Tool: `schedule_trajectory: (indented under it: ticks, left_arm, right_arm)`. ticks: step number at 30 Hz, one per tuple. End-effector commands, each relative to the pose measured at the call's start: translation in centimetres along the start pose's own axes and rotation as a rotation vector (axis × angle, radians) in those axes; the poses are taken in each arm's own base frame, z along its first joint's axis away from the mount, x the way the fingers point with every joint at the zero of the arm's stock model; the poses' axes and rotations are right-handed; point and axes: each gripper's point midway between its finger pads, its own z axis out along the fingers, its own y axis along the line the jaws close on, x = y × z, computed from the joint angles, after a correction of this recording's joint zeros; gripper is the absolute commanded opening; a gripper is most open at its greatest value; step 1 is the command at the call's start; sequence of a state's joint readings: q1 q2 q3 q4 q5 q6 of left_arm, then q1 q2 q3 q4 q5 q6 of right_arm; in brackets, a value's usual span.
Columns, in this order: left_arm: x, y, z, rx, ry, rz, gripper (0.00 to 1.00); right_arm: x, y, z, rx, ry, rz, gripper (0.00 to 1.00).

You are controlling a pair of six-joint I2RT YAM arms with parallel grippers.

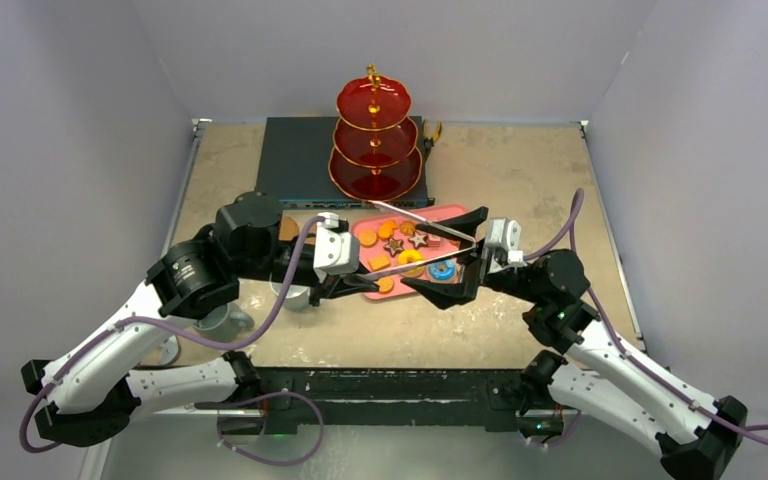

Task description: Serve the afternoon tea

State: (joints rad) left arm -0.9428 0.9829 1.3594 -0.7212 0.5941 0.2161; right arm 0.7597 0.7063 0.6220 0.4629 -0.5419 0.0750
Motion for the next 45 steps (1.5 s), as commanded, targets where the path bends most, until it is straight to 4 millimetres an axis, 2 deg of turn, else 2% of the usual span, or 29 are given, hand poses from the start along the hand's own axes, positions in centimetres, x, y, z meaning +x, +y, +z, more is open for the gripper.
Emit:
schedule_trajectory:
  ticks: [1,5,11,19,22,25,28,32,35,40,45]
  left_arm:
    - [-2.3,0.4,-0.3,-0.026,-0.090,0.030,0.00]
    - [-2.5,0.5,-0.3,-0.037,-0.104,0.011,0.00]
    - [-2.2,0.4,-0.1,-0.042,-0.121,-0.036,0.00]
    - [-2.6,0.6,0.2,-0.042,-0.138,-0.049,0.00]
    - [-2.6,0.7,0.3,-0.046,-0.140,-0.045,0.00]
    - [-2.6,1.2,0.2,-0.061,-0.140,-0.038,0.00]
    - [-2.8,1.5,0.1,-0.060,-0.146,-0.037,0.00]
    - [-2.8,1.5,0.0,-0.047,-0.148,-0.049,0.00]
    - [-2.9,1.5,0.2,-0.034,-0.152,-0.054,0.00]
    - [-3.3,1.9,0.3,-0.048,-0.167,-0.053,0.00]
    - [-3.3,2.5,0.4,-0.074,-0.169,-0.047,0.00]
  right_arm:
    - [-4.0,0.0,0.6,-0.015,-0.107,-0.052,0.99]
    - [-4.8,-1.0,0.1,0.039,-0.159,-0.047,0.99]
    - [-7.2,-1.1,0.2,0.023,-0.242,-0.071,0.99]
    - [-7.3,-0.6,1.5,-0.079,-0.227,-0.054,0.99]
    - [-7.2,0.1,2.0,-0.148,-0.211,-0.037,0.99]
    - [-7.1,1.6,1.6,-0.235,-0.205,-0.036,0.99]
    - [-6.5,2.1,1.2,-0.264,-0.171,-0.039,0.99]
    - [-7.4,2.5,0.3,-0.261,-0.198,-0.061,0.99]
    - [-8.2,2.0,0.7,-0.247,-0.225,-0.068,0.99]
    - [-8.9,2.1,2.0,-0.318,-0.228,-0.034,0.99]
    - [-9.2,2.7,1.6,-0.342,-0.252,-0.016,0.99]
